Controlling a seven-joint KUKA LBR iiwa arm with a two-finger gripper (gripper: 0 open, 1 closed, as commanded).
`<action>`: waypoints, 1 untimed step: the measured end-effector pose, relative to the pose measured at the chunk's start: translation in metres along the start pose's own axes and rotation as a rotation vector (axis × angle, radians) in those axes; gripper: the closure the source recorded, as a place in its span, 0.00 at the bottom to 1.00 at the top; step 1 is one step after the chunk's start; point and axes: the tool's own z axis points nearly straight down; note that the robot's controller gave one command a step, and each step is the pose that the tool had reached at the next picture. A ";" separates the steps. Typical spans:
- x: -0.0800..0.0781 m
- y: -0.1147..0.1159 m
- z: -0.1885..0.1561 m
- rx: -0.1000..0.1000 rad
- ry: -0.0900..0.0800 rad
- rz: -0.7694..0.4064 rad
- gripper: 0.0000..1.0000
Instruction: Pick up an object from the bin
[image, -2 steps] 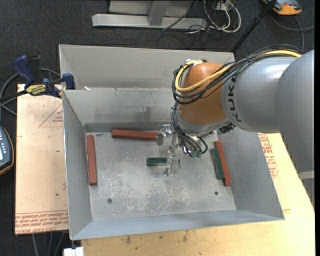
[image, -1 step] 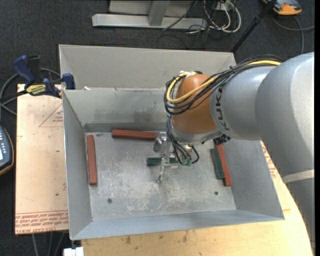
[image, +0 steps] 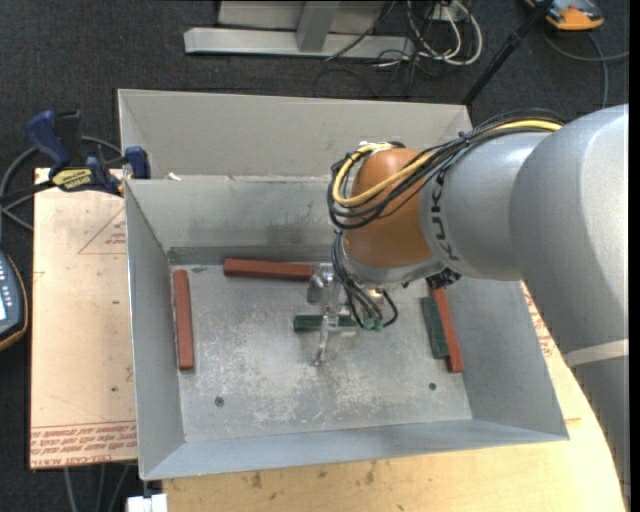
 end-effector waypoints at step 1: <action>-0.001 0.000 -0.002 0.000 -0.002 0.001 1.00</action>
Offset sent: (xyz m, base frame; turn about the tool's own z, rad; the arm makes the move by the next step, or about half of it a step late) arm 0.0000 0.0000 0.0000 0.0000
